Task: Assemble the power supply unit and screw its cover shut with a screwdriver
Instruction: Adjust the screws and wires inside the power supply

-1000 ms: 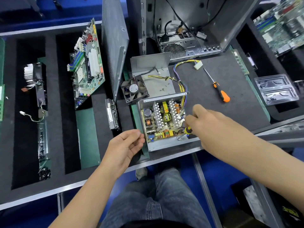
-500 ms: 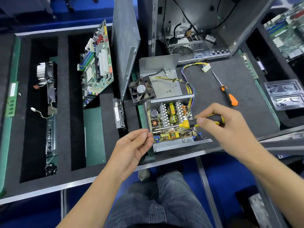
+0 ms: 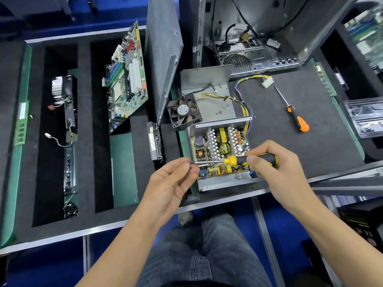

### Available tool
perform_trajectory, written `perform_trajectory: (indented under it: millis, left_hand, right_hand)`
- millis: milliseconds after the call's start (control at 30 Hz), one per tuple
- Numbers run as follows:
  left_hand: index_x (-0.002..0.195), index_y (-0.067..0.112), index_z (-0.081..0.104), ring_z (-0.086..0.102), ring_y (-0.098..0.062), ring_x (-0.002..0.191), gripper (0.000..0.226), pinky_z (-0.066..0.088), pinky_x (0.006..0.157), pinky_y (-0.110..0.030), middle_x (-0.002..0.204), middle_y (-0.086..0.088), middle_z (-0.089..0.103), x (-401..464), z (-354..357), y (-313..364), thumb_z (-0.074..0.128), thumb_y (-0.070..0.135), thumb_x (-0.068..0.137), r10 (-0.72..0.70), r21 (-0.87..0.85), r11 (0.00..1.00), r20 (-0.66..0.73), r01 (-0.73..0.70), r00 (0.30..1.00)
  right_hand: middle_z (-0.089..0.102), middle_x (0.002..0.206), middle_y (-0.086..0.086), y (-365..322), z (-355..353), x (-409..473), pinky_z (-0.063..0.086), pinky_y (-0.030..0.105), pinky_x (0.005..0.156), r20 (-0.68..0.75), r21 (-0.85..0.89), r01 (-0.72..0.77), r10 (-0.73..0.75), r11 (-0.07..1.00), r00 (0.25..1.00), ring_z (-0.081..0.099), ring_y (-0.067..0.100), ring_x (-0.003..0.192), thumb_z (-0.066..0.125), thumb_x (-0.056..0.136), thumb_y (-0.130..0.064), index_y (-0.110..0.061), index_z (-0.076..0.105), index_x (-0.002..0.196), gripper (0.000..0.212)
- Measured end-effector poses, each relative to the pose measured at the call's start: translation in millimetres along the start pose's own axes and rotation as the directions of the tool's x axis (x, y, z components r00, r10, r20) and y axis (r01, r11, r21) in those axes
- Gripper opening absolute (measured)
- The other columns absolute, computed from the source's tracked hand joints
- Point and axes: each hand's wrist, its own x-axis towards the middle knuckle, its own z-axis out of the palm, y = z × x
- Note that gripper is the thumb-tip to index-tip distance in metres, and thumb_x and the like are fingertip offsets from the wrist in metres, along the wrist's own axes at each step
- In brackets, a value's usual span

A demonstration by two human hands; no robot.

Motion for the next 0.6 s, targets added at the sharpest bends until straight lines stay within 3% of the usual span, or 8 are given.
perform_trajectory:
  millis: [133, 267, 333, 400, 500, 600]
  left_hand:
    - [0.081, 0.011, 0.082, 0.075, -0.017, 0.079, 0.015, 0.058, 0.07, -0.02, 0.082, -0.013, 0.075, 2.5, -1.6, -0.4, 0.069, 0.006, 0.076, 0.01, 0.011, 1.0, -0.003, -0.01, 1.0]
    - [0.083, 0.011, 0.082, 0.075, -0.018, 0.079, 0.015, 0.058, 0.071, -0.02, 0.083, -0.013, 0.076, 5.6, -5.0, -1.3, 0.07, 0.007, 0.075, 0.031, 0.042, 0.999, -0.018, -0.031, 0.999]
    - [0.084, 0.011, 0.082, 0.075, -0.018, 0.08, 0.015, 0.058, 0.07, -0.02, 0.085, -0.014, 0.076, 7.1, -7.1, -1.7, 0.07, 0.007, 0.075, 0.04, 0.057, 0.998, -0.026, -0.038, 0.999]
    - [0.084, 0.011, 0.082, 0.075, -0.018, 0.08, 0.016, 0.058, 0.07, -0.02, 0.085, -0.015, 0.076, 8.9, -8.7, -1.6, 0.07, 0.007, 0.074, 0.047, 0.063, 0.997, -0.032, -0.045, 0.998]
    - [0.084, 0.011, 0.082, 0.075, -0.018, 0.079, 0.015, 0.058, 0.07, -0.02, 0.085, -0.015, 0.076, 10.4, -9.7, -1.3, 0.071, 0.008, 0.074, 0.055, 0.065, 0.996, -0.035, -0.053, 0.998]
    - [0.085, 0.011, 0.082, 0.075, -0.017, 0.079, 0.015, 0.058, 0.07, -0.02, 0.085, -0.014, 0.076, 11.4, -9.3, -1.0, 0.072, 0.01, 0.073, 0.062, 0.057, 0.997, -0.034, -0.06, 0.997]
  right_hand:
    - [0.056, 0.057, -0.013, -3.2, 1.2, 1.4, 0.036, 0.021, 0.051, 0.009, -0.003, -0.025, 0.025, 1.0, 1.0, 0.039, 0.015, 0.055, 0.064, 0.084, -0.033, -0.031, 0.065, 0.078, 0.007]
    - [0.056, 0.055, -0.016, -3.6, 2.5, 1.5, 0.03, 0.01, 0.045, 0.032, -0.017, -0.033, 0.033, 0.999, 0.999, 0.033, 0.004, 0.044, 0.067, 0.093, -0.02, -0.027, 0.066, 0.078, 0.016]
    - [0.055, 0.052, -0.018, -5.1, 2.7, 2.4, 0.031, 0.008, 0.045, 0.043, -0.029, -0.047, 0.048, 0.998, 0.998, 0.038, 0.003, 0.042, 0.068, 0.091, -0.026, -0.027, 0.067, 0.079, 0.013]
    - [0.057, 0.052, -0.01, -7.0, 2.7, 4.6, 0.037, 0.014, 0.046, 0.068, -0.003, -0.092, 0.092, 0.996, 0.993, 0.042, 0.005, 0.044, 0.071, 0.087, -0.037, -0.028, 0.07, 0.08, 0.012]
    - [0.065, 0.061, 0.005, -9.3, 5.6, 7.5, 0.044, 0.02, 0.045, 0.099, 0.147, -0.163, 0.15, 0.976, 0.984, 0.056, 0.016, 0.047, 0.074, 0.08, -0.042, -0.025, 0.072, 0.081, 0.017]
    - [0.066, 0.065, 0.009, -9.2, 12.2, 8.9, 0.046, 0.022, 0.046, 0.095, 0.344, -0.239, 0.22, 0.908, 0.971, 0.061, 0.018, 0.051, 0.079, 0.07, -0.043, -0.02, 0.074, 0.08, 0.026]
